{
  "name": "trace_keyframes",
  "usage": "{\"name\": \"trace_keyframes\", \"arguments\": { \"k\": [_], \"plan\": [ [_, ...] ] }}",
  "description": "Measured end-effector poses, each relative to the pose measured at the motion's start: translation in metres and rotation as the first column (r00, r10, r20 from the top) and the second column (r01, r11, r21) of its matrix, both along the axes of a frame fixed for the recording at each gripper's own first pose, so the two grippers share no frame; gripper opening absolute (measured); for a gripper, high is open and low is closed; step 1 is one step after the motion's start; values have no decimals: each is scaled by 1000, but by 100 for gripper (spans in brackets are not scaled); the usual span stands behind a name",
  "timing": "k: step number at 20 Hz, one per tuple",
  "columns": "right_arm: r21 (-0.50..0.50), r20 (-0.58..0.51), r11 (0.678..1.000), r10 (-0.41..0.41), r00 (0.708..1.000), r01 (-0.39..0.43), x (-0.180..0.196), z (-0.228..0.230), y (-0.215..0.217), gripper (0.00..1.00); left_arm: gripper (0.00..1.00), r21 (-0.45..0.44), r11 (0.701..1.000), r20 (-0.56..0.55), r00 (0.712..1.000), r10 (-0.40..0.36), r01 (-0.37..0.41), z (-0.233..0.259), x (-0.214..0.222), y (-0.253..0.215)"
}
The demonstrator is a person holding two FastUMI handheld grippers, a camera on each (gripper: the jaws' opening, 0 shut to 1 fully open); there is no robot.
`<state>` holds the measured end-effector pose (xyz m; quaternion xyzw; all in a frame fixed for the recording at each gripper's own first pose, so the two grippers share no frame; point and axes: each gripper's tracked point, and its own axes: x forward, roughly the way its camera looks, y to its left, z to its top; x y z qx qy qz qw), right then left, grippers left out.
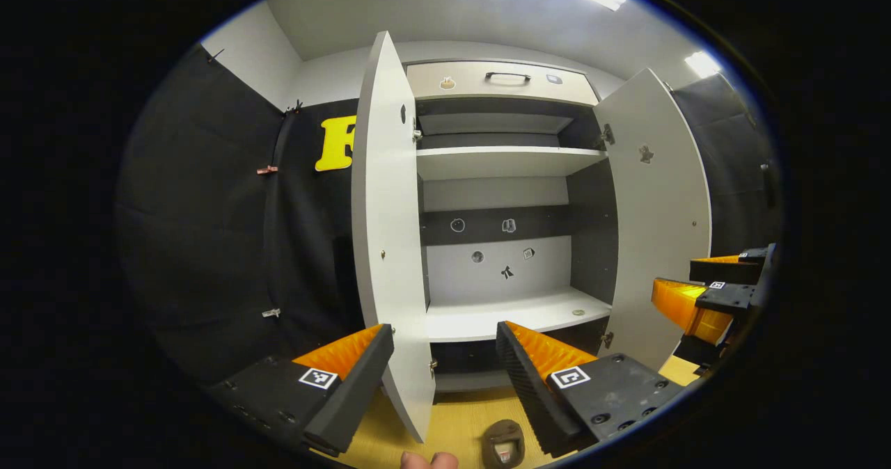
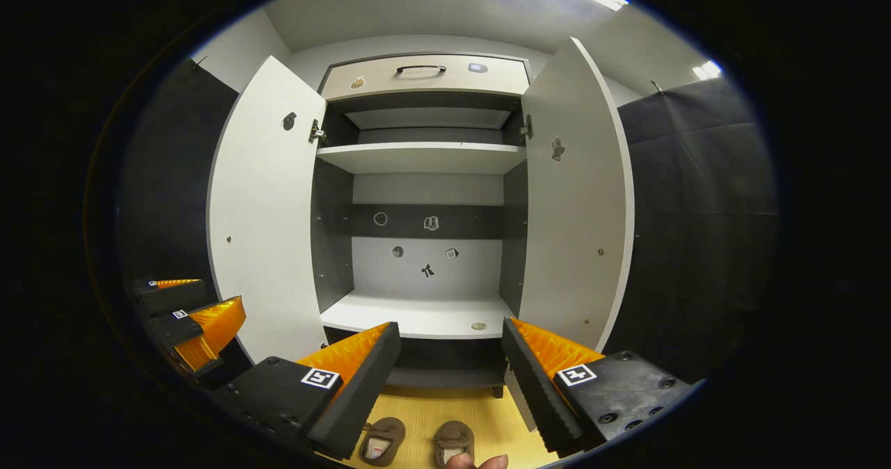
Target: Grab one shoe with the right hand and put it into the shoe cabinet, grab the other shoe with the left hand and put it into the shoe cabinet; then close the right door with the right hand and the left door with the left hand.
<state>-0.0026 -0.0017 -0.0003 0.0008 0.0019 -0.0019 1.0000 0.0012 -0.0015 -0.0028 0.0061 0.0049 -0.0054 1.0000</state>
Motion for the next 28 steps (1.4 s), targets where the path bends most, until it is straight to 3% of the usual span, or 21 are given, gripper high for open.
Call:
{"name": "trace_keyframes", "arguments": {
  "k": [12,19,23,28],
  "plan": [
    [-14,-30,1000,15,999,-15,0,-10,6,97,94,-3,1000,8,1000,0,0,2,-1,-1],
    [-17,-205,999,26,978,-30,-2,-93,7,98,94,-4,1000,-15,1000,-1,1,-12,4,1],
    [-19,-352,998,50,935,-60,-8,-170,12,98,95,-24,1000,-22,1000,-7,6,-26,4,1],
    [19,-524,997,78,848,-80,-18,-273,18,98,95,-26,1000,-17,1000,0,-1,-35,5,6]
  ]
}}
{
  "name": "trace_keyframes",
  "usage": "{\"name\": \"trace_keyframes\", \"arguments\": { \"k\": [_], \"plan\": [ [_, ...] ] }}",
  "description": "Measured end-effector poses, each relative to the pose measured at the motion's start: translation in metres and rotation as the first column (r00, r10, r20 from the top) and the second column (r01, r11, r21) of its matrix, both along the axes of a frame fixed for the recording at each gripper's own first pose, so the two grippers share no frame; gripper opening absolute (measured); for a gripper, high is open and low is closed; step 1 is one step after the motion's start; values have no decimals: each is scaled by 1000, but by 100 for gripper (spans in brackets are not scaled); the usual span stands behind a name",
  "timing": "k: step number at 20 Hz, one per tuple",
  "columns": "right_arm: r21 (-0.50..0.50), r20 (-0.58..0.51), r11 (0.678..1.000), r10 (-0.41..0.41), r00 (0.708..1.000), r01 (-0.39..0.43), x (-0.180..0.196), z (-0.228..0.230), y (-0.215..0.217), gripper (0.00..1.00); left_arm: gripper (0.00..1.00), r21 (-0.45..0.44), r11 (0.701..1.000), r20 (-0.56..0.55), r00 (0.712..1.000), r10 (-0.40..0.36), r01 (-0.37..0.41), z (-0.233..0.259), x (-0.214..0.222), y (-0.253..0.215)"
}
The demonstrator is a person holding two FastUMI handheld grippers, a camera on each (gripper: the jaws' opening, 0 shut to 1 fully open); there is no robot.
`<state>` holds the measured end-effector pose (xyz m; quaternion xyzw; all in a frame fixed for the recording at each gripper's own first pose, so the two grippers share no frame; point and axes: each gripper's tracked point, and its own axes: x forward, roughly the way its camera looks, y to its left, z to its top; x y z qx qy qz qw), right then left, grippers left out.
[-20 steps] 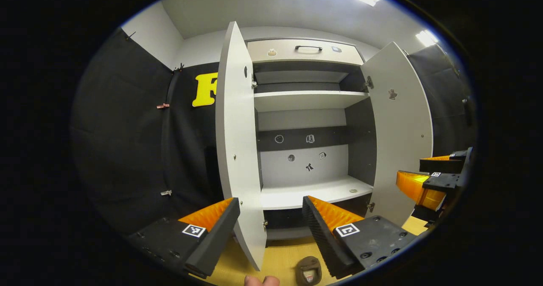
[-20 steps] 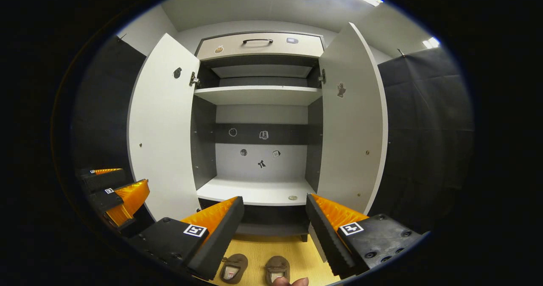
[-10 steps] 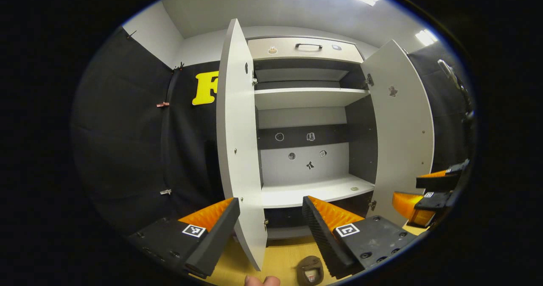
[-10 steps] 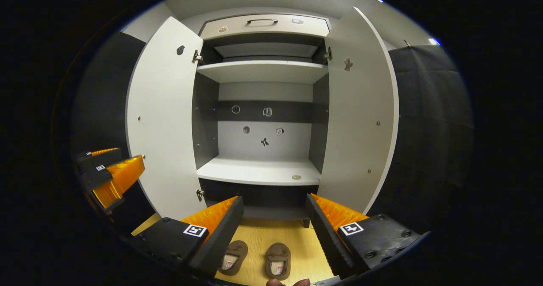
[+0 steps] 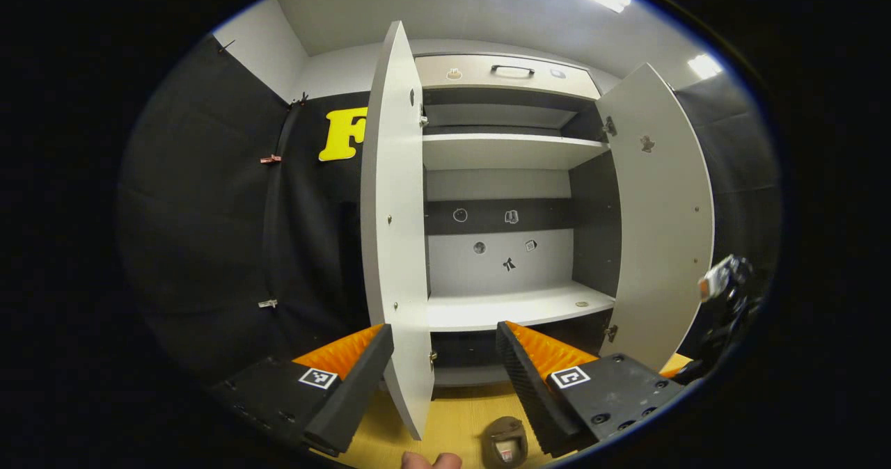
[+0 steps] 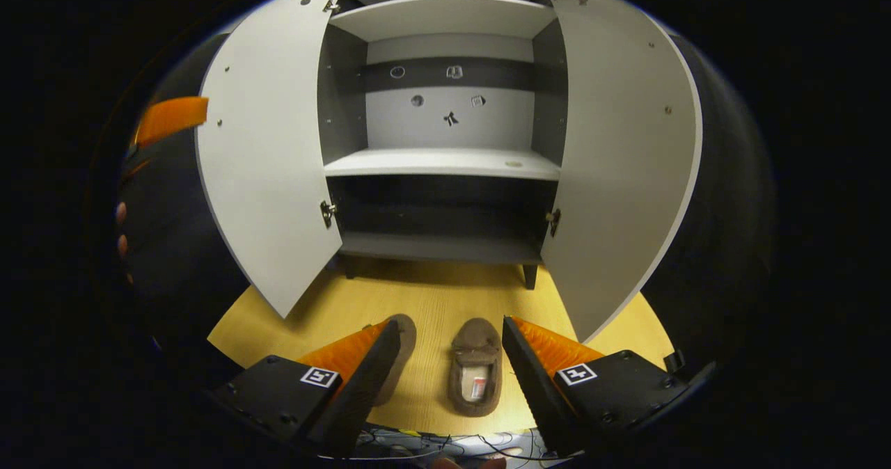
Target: Grab one shoe with the right hand and put it into the shoe cabinet, grab the other shoe with the left hand and put it into the shoe cabinet; then close the right door with the right hand and the left door with the left hand.
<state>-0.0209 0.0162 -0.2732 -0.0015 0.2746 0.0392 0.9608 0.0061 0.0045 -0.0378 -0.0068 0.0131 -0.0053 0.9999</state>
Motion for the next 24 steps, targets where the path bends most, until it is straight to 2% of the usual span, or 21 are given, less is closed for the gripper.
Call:
{"name": "trace_keyframes", "arguments": {
  "k": [6,11,13,17,21,22,24],
  "plan": [
    [6,-160,1000,13,987,-13,2,-97,6,99,95,7,1000,-41,999,-4,4,-28,3,1],
    [52,-263,997,-36,964,52,18,-165,5,99,95,8,1000,-72,997,11,-11,-42,4,10],
    [52,-288,996,-54,956,72,24,-185,3,96,95,10,1000,-73,997,12,-12,-42,3,14],
    [37,-272,994,-92,958,106,48,-213,-1,96,95,29,999,-85,996,19,-16,-48,3,20],
    [9,-224,984,-169,960,176,76,-226,-14,75,94,28,999,-96,995,41,-39,-53,3,30],
    [-5,-210,979,-199,957,202,79,-225,-21,52,94,30,999,-100,994,48,-45,-56,2,32],
    [24,-192,975,-211,959,220,87,-226,-21,24,94,32,998,-109,993,52,-48,-59,2,34]
  ]
}}
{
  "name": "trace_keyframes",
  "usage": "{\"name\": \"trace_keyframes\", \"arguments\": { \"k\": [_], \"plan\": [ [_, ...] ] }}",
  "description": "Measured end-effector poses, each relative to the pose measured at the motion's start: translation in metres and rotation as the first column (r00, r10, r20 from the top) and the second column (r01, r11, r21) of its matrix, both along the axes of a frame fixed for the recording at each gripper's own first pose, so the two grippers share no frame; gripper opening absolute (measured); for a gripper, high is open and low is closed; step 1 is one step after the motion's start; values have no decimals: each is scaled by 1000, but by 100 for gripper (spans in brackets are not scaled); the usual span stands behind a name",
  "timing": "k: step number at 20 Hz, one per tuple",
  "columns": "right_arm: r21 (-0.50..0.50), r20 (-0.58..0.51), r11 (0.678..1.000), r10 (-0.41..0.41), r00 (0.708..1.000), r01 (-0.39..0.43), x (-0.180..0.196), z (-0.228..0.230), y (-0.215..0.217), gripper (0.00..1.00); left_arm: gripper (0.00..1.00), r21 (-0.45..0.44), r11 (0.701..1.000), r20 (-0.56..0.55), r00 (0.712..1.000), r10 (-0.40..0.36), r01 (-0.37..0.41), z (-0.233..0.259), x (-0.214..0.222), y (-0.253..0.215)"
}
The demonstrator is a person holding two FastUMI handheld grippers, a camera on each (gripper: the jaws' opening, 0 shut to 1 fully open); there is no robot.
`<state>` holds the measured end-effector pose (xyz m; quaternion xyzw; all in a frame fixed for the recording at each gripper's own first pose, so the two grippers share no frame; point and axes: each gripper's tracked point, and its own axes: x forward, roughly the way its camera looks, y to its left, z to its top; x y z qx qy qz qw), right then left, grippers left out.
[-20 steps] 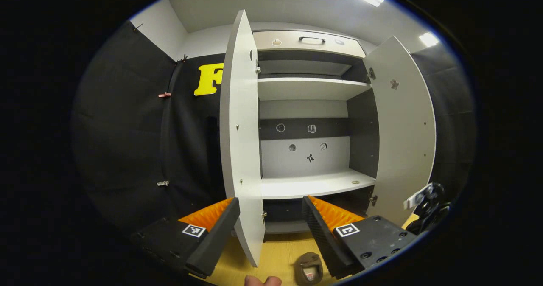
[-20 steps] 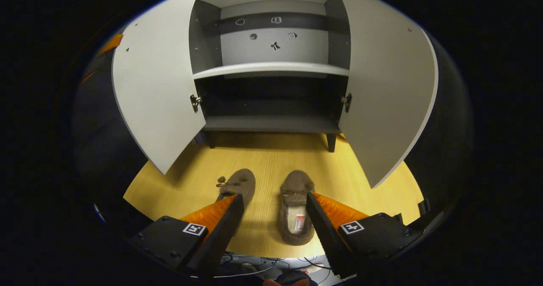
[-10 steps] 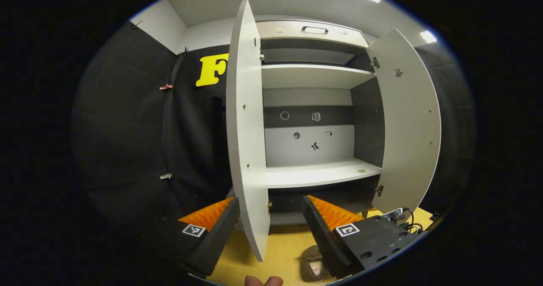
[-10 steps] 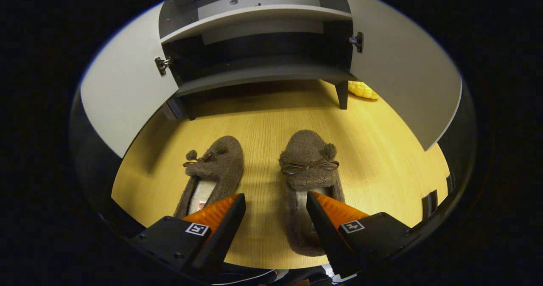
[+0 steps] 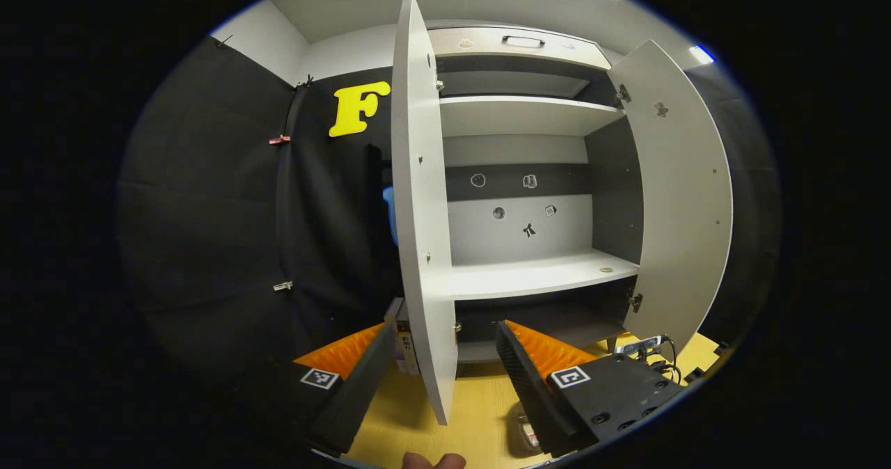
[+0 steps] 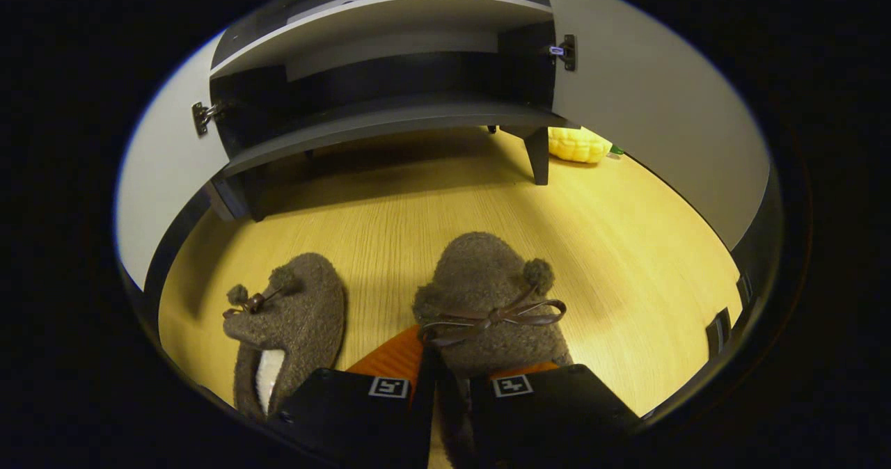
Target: Grab one shoe with the right hand and put it into the shoe cabinet, grab the other shoe with the left hand and put it into the shoe cabinet; then close the right door with the right hand and the left door with the left hand.
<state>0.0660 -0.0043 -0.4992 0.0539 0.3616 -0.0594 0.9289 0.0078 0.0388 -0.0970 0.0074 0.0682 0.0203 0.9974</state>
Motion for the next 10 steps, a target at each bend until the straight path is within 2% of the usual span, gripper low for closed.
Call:
{"name": "trace_keyframes", "arguments": {
  "k": [1,2,6,10],
  "plan": [
    [16,4,1000,5,1000,-5,1,1,3,30,94,4,1000,-2,1000,1,-1,0,1,1],
    [18,6,1000,25,1000,-25,0,1,5,8,94,8,1000,-2,1000,2,-2,-1,1,2],
    [31,0,998,62,998,-62,-5,13,2,8,94,7,1000,6,1000,0,0,1,3,2],
    [46,53,996,76,996,-78,-3,69,-5,8,94,6,1000,2,1000,-19,19,0,5,-3]
  ]
}}
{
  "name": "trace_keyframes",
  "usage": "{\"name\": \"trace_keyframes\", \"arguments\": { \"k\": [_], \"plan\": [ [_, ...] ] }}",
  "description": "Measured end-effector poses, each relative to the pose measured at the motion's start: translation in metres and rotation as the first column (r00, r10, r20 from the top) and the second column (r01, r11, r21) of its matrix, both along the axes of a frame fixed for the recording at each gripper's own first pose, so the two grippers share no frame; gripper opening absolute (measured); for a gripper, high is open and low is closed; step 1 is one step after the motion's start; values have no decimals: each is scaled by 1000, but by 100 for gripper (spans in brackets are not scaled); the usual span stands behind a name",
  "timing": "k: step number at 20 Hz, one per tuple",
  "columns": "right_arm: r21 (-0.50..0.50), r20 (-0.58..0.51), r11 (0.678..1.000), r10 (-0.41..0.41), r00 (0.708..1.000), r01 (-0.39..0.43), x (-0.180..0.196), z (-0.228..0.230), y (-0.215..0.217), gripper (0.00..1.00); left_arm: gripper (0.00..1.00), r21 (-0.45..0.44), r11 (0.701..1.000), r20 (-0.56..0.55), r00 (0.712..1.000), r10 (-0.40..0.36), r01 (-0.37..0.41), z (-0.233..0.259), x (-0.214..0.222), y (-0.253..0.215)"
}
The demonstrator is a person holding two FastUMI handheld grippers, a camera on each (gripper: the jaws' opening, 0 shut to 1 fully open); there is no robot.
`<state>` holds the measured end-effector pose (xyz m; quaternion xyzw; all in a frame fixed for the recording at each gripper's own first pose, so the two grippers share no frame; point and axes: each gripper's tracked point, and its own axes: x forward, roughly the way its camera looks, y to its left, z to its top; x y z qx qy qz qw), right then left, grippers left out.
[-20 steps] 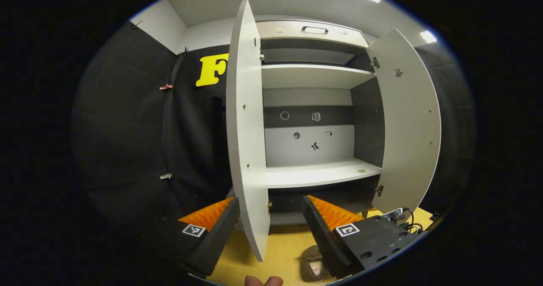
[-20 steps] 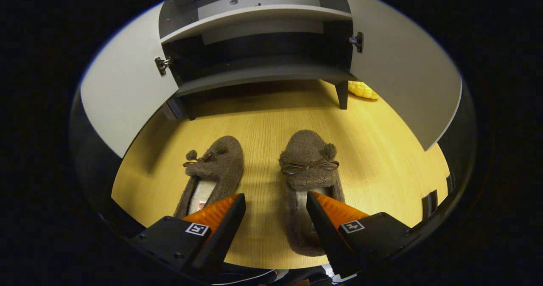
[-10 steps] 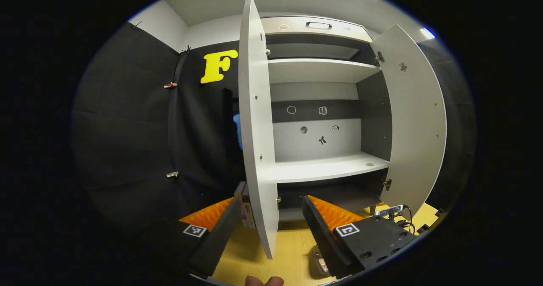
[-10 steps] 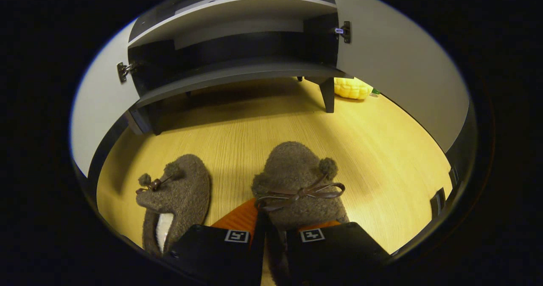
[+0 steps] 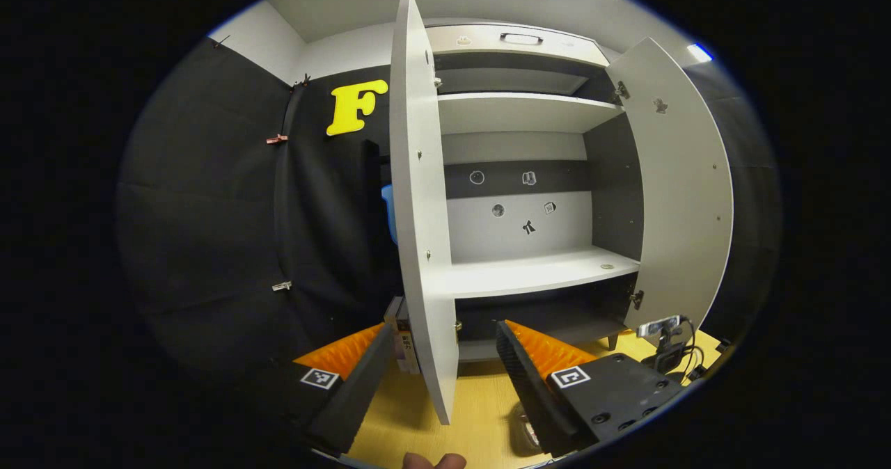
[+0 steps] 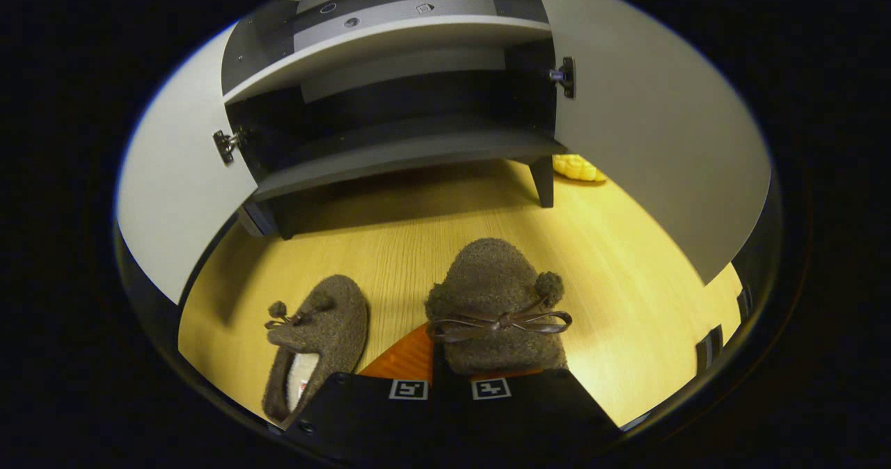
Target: Grab one shoe with the right hand and put it into the shoe cabinet, grab the other shoe with the left hand and put it into the shoe cabinet; then close the right door with the right hand and the left door with the left hand.
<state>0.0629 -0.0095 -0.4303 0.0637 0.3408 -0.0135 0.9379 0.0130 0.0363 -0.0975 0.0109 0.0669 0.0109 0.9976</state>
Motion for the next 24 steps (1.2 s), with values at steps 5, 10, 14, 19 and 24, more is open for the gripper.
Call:
{"name": "trace_keyframes", "arguments": {
  "k": [5,10,14,19,24],
  "plan": [
    [-15,63,999,33,997,-32,10,93,-6,8,94,9,999,-9,999,-32,32,-3,6,-7],
    [-9,108,999,39,993,-39,27,180,-2,8,94,-20,998,-13,998,-59,59,-5,6,-15],
    [38,137,996,73,988,-79,59,240,13,8,94,-25,996,-11,997,-82,81,-3,8,-22],
    [2,184,992,122,975,-124,124,289,19,8,94,-53,994,-10,995,-97,96,-2,11,-33],
    [20,197,990,133,971,-140,197,314,27,8,94,-63,995,-8,996,-83,83,0,11,-36]
  ]
}}
